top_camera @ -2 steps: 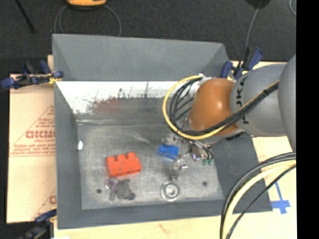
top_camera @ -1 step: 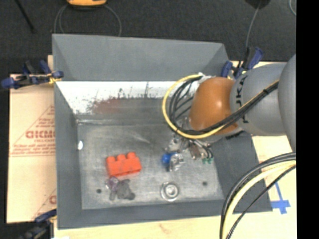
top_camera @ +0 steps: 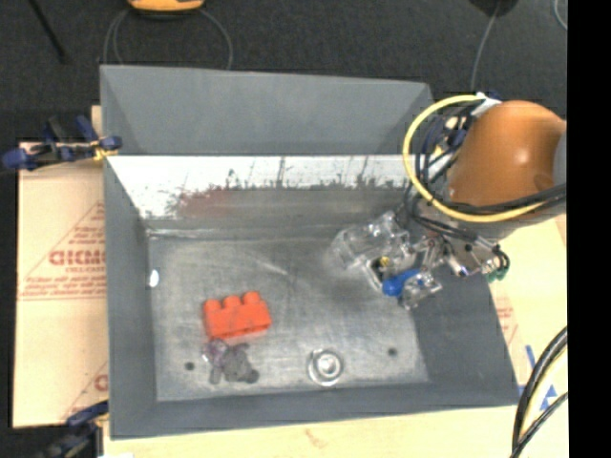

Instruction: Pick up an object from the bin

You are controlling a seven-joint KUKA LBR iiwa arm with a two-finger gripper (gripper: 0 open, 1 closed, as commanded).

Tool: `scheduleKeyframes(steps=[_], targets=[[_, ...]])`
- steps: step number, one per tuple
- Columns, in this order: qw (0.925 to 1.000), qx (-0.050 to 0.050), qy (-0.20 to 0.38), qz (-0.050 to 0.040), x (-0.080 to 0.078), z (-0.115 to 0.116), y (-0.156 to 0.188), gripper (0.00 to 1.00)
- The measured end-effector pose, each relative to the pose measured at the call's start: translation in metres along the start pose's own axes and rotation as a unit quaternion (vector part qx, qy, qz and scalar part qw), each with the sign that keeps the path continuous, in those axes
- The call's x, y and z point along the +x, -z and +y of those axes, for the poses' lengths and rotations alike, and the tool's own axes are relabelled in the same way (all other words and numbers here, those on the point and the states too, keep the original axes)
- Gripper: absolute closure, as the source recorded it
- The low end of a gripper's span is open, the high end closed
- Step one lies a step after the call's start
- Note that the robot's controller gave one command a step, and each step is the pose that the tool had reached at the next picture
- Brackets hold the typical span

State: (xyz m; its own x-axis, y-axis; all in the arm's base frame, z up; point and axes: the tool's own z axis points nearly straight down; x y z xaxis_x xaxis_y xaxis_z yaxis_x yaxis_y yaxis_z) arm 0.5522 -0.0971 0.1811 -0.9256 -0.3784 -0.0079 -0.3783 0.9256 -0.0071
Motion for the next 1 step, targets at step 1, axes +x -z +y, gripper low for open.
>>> scheduleKeyframes(steps=[1], targets=[[1.0000,0.000,-0.002,-0.0004,0.0100,0.0011,0.0589,1.00]])
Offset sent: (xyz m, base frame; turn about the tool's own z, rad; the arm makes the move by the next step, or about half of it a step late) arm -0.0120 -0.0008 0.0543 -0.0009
